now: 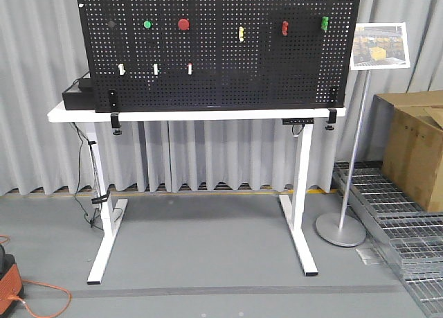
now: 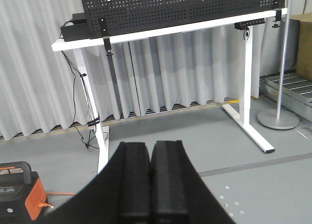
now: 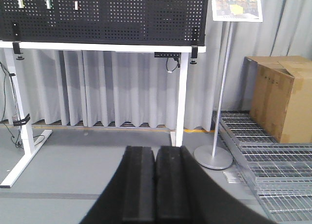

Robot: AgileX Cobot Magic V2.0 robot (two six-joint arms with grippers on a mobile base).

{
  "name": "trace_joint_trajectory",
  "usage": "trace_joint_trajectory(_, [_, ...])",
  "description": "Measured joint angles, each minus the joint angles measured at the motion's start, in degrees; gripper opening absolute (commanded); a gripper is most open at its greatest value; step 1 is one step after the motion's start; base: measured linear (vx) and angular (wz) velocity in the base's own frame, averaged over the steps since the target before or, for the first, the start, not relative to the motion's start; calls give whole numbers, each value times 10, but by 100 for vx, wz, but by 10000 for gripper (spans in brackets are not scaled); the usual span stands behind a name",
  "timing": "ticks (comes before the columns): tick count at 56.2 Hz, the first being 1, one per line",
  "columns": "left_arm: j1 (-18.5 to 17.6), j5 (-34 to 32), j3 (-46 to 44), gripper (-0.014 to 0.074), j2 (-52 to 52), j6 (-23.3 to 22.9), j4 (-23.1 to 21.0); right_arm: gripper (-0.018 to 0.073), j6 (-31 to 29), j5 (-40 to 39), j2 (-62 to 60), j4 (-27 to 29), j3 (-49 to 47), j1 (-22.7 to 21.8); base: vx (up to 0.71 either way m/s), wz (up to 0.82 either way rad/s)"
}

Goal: Rotate knob clockwise with right arm
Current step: 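Drive the base forward toward the black pegboard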

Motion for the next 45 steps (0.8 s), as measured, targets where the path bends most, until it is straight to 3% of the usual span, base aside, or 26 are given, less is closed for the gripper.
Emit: trace_joint_trajectory(45, [0, 0, 0, -6, 0, 0, 0, -7, 0, 0, 0, 0, 0, 0, 0, 0])
